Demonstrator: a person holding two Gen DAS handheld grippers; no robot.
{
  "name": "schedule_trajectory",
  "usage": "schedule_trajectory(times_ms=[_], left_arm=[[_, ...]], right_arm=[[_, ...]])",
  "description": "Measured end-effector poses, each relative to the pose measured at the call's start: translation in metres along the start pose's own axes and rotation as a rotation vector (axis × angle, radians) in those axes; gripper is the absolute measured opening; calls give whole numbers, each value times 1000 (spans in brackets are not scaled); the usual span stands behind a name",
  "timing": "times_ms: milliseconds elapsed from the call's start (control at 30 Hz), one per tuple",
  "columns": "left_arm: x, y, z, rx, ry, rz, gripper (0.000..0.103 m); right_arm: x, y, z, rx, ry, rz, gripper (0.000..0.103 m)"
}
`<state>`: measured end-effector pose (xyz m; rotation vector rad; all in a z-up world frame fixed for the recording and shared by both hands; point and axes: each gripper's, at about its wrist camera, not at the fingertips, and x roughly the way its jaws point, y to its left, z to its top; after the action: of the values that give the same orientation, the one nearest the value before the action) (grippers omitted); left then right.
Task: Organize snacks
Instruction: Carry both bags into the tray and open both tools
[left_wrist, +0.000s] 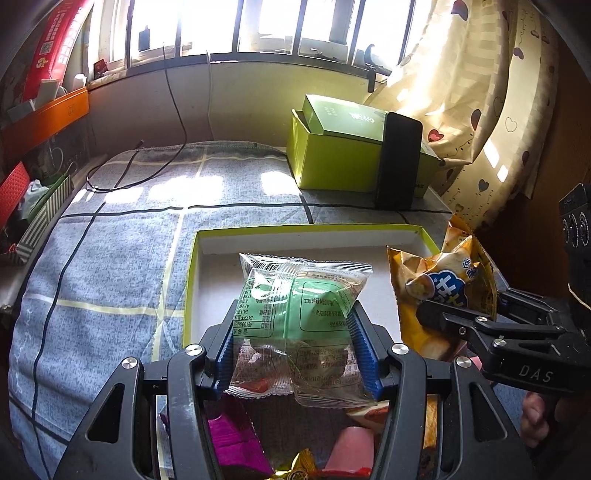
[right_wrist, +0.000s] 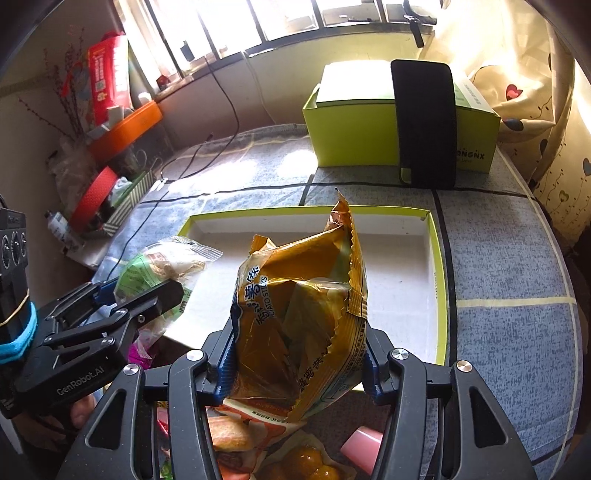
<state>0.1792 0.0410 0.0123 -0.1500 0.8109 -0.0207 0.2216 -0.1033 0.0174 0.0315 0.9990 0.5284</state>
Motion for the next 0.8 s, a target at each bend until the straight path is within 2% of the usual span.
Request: schedule_trajectory(times_ms=[233,367,600,800], left_arm=[[28,3,8,-22,48,-1,56],[42,7,13,-42,78,-17,56],[63,8,14,-72,132,-68,57],[52,7,16,-83,86,-86,60]], right_arm=[[25,-4,12,4,46,6,55],[36,-6,17,0,67,7,59],[26,-10,18,-24,11,9,66],[4,-13,17,-33,-62,23,67]])
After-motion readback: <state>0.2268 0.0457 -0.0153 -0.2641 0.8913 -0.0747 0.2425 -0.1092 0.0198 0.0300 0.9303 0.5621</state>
